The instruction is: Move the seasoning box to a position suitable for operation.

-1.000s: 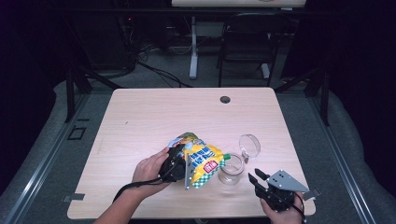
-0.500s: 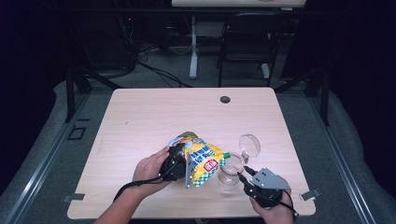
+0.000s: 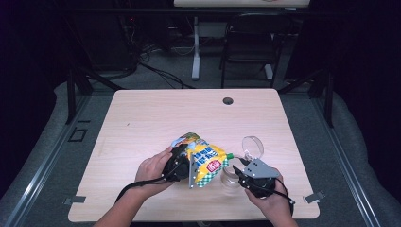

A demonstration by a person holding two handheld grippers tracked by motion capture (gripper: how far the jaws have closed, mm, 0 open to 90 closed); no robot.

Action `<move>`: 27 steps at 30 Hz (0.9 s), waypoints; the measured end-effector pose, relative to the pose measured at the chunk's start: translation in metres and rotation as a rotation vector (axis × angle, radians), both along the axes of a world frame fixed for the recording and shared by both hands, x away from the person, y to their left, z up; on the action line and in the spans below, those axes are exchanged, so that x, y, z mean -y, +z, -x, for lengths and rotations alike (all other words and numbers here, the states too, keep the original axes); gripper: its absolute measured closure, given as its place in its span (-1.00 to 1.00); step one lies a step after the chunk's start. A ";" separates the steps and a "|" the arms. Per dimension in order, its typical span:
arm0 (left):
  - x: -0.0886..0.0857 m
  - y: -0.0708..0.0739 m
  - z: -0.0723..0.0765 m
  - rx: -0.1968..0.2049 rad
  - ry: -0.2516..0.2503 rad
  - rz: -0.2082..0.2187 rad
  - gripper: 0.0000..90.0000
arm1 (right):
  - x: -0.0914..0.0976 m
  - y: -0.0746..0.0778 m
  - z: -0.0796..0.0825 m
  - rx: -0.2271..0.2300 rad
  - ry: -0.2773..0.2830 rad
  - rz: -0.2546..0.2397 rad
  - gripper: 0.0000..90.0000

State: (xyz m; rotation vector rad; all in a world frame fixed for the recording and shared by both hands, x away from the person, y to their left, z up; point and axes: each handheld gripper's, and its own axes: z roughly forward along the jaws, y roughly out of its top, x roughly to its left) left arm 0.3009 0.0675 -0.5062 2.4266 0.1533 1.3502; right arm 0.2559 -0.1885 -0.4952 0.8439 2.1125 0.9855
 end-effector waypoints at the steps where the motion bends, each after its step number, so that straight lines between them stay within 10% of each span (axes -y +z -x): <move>1: 0.000 0.000 0.000 0.000 -0.002 -0.003 0.40 | -0.001 -0.002 0.001 0.012 -0.001 0.012 0.40; 27: 0.006 -0.001 0.000 0.013 -0.008 -0.037 0.41 | -0.008 -0.010 0.010 0.133 0.008 0.173 0.38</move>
